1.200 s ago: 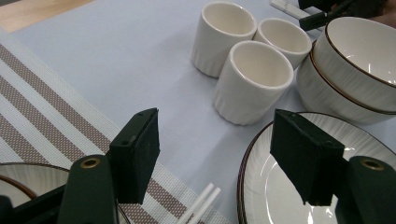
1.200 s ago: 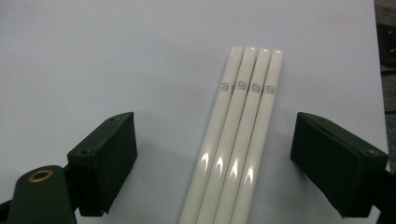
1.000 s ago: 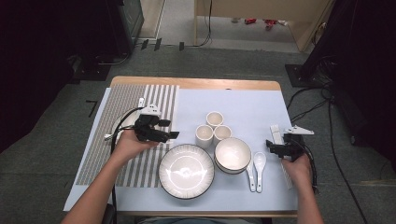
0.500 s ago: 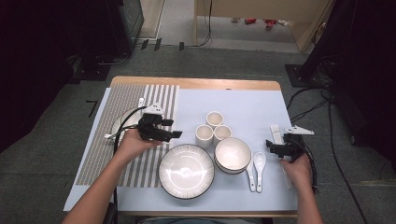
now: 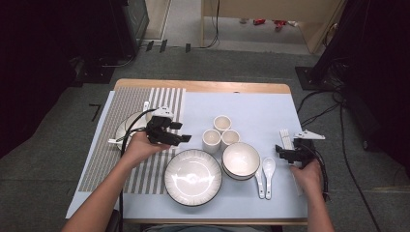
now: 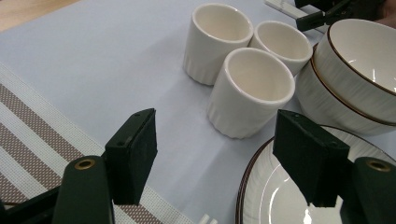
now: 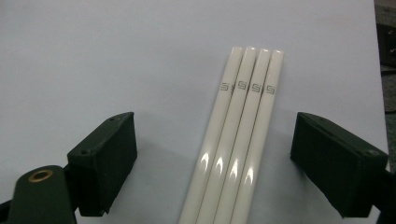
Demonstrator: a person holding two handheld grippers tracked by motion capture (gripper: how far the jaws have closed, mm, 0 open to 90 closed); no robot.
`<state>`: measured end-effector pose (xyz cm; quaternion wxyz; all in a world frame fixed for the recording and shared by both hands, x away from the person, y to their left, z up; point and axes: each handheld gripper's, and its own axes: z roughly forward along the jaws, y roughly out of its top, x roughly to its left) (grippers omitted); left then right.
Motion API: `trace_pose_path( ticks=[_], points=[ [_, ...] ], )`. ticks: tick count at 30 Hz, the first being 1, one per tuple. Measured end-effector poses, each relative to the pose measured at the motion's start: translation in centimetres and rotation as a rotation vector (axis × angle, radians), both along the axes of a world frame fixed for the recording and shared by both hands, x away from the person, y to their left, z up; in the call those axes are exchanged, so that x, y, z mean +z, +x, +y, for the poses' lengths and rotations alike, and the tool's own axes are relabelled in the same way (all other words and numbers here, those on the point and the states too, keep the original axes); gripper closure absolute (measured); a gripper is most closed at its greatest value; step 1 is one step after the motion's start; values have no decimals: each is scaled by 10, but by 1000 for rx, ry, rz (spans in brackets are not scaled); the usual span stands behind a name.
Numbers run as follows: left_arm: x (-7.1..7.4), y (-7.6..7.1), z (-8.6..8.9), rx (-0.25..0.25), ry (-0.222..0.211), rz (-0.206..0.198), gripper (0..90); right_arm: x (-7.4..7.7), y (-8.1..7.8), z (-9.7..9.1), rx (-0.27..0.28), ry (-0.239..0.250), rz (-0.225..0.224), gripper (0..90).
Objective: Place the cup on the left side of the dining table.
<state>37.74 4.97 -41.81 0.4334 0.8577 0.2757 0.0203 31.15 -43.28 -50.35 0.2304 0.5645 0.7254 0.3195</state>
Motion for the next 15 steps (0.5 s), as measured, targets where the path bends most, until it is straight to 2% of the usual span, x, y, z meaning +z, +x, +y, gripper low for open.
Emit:
trace_pose_path(
  ticks=[4,15],
  points=[
    [2,2,-6,-8,-10,-6,312,0,0,0,0,0,0,142],
    [2,4,-22,-34,3,-2,308,0,0,0,0,0,0,142]
  ],
)
